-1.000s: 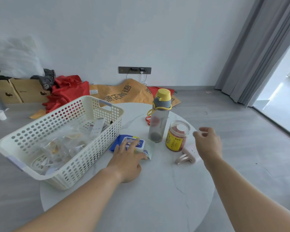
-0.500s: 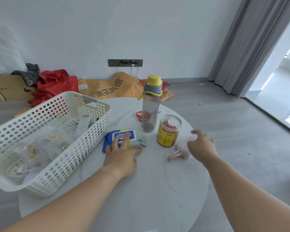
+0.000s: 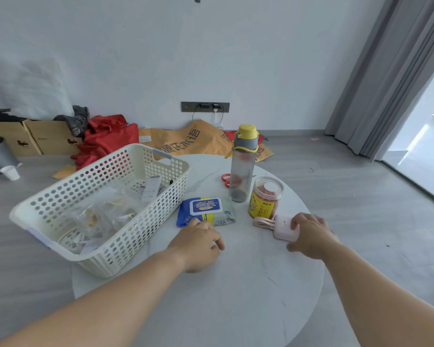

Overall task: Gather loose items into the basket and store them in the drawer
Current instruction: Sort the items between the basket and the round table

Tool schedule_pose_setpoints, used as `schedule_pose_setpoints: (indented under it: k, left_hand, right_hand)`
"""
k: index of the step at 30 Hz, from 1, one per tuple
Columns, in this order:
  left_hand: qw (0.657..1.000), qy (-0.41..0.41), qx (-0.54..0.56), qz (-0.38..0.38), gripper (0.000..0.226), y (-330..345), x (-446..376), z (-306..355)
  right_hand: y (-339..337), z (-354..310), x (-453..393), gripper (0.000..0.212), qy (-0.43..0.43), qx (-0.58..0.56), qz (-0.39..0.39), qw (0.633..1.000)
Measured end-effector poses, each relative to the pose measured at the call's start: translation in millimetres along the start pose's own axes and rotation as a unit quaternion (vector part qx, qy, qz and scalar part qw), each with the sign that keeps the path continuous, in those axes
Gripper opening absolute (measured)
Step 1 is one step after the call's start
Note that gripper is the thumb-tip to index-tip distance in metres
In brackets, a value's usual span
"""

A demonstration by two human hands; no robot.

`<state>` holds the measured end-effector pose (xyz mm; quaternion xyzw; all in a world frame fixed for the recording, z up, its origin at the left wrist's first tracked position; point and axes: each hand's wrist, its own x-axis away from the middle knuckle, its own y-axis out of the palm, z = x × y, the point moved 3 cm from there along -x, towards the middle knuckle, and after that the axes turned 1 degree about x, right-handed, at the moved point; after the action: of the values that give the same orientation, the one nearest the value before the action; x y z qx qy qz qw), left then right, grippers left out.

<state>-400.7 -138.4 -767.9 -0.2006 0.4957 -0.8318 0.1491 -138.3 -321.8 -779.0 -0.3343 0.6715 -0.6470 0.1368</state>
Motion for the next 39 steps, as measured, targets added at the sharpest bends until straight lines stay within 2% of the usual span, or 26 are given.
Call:
schedule_pose_setpoints:
  k: [2,4,8,11,15,18,21,23,25,27,29,31,34,36,39]
  left_hand:
    - [1.0,0.001,0.005,-0.007,0.03,-2.4,7.6,-2.7]
    - [1.0,0.002,0.01,-0.002,0.029,-7.9,15.4,-5.8]
    - [0.999,0.001,0.027,0.025,0.029,-20.9,24.9,-9.5]
    - [0.996,0.04,0.042,0.061,0.043,-38.3,37.8,-5.0]
    - [0.99,0.079,0.018,0.119,0.065,-75.1,63.1,7.2]
    - [0.984,0.048,-0.065,0.162,0.08,-119.5,88.0,0.1]
    - [0.974,-0.007,-0.172,0.15,0.093,-147.4,109.9,-13.7]
    - [0.972,-0.045,-0.16,0.166,0.09,-154.6,120.6,-27.7]
    - [0.967,-0.089,-0.124,0.203,0.086,-161.1,129.1,-43.6]
    - [0.952,-0.147,-0.116,0.242,0.075,-168.8,133.7,-63.9]
    - [0.93,-0.228,-0.111,0.267,0.065,-172.5,133.8,-91.4]
    - [0.906,-0.317,-0.086,0.265,0.074,-168.0,132.5,-120.5]
    - [0.882,-0.393,-0.036,0.256,0.09,-158.6,126.6,-151.9]
    - [0.88,-0.421,-0.053,0.213,0.091,-156.4,117.9,-156.3]
    - [0.872,-0.442,-0.175,0.113,0.077,-153.6,102.4,-143.2]
  right_hand:
    - [-0.4,-2.2,4.2,0.055,-0.017,0.009,-0.003,1.0]
    - [-1.2,-15.1,12.1,0.059,-0.036,0.048,-0.009,0.998]
    - [2.8,-56.6,37.1,0.077,-0.109,0.055,-0.105,0.987]
    - [-11.4,-101.3,60.7,0.068,-0.166,-0.039,-0.169,0.971]
    - [-57.5,-163.9,95.0,0.056,-0.258,-0.11,-0.174,0.944]
    - [-87.2,-196.8,116.2,0.055,-0.297,-0.104,-0.117,0.942]
    - [-98.4,-227.8,120.9,0.054,-0.35,-0.099,0.005,0.931]
    - [-96.0,-251.4,120.0,0.052,-0.413,-0.085,0.08,0.903]
    - [-91.1,-268.0,114.4,0.046,-0.437,-0.128,0.118,0.883]
    - [-89.8,-273.6,102.7,0.038,-0.388,-0.188,0.146,0.89]
    - [-86.3,-266.0,84.0,0.026,-0.285,-0.217,0.14,0.923]
    - [-70.3,-251.5,64.2,0.023,-0.195,-0.183,0.06,0.962]
    - [-35.4,-225.6,44.3,0.021,-0.147,-0.1,-0.056,0.982]
    - [-20.1,-209.5,40.1,0.023,-0.128,-0.051,-0.099,0.985]
    - [-12.3,-193.8,38.1,0.028,-0.117,-0.015,-0.141,0.983]
